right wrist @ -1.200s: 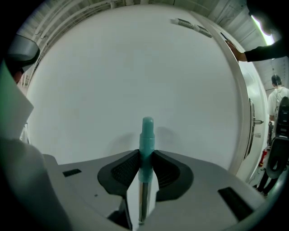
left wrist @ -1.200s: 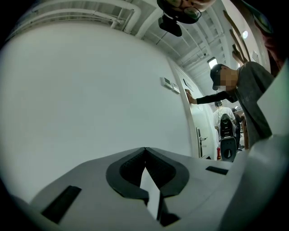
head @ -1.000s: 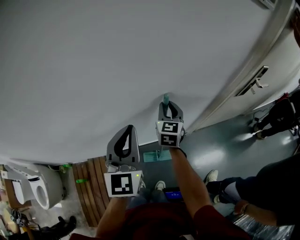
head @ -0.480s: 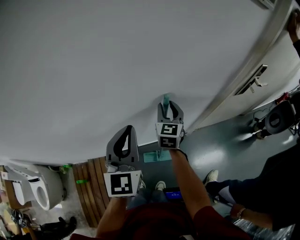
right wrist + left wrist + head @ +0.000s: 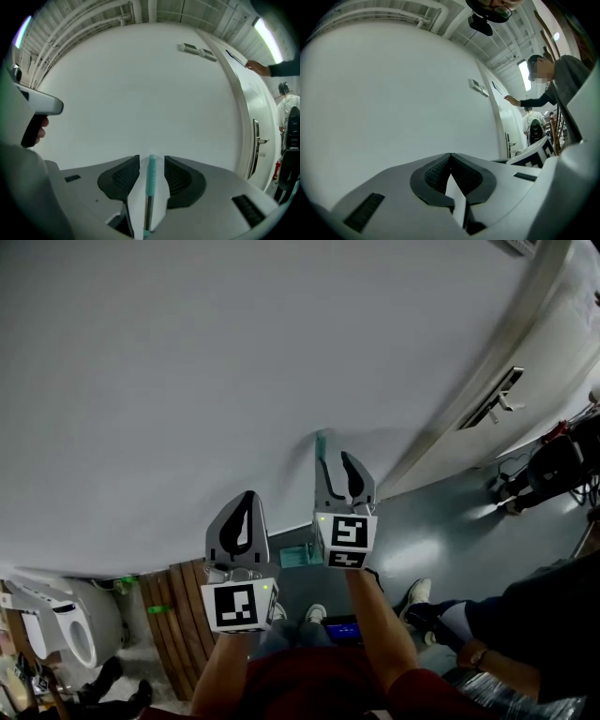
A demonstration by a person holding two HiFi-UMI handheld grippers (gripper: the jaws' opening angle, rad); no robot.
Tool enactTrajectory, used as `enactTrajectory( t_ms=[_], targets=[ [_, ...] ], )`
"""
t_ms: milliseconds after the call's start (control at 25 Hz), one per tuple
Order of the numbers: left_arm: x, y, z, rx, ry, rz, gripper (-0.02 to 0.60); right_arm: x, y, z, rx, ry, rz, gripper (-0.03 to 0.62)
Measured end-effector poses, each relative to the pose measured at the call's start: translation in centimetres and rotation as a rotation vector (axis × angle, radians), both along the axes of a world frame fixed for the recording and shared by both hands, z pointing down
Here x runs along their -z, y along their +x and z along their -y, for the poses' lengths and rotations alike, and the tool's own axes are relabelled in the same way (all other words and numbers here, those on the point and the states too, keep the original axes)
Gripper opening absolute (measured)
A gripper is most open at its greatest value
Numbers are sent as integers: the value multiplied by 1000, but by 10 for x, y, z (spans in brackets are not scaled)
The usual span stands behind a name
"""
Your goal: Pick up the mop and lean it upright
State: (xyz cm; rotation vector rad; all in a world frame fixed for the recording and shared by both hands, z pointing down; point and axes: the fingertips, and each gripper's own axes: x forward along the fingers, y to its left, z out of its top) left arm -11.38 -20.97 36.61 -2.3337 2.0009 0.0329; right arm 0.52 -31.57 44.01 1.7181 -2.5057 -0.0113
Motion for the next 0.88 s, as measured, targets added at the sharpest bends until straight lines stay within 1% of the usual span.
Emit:
enactTrajectory(
  t_ms=[200, 360, 600, 720, 800, 880],
  targets=[
    [-1, 3, 2, -8, 0, -1, 14, 23, 10, -36, 16, 32, 17, 175],
    [-3, 7, 3, -14, -7, 4, 14, 34, 25, -60, 18, 50, 36, 175],
    [-4, 12, 0, -27, -12, 2, 14, 44, 39, -81, -1, 49, 71, 175],
    [-5, 16, -3, -37, -5, 3, 12, 41, 45, -87, -3, 50, 79, 172],
    [-3, 18, -3, -38, -3, 6, 14, 44, 49, -88, -5, 57, 90, 145],
    [-1, 19, -3, -40, -3, 8, 14, 51, 52, -88, 0, 72, 102, 76]
  ],
)
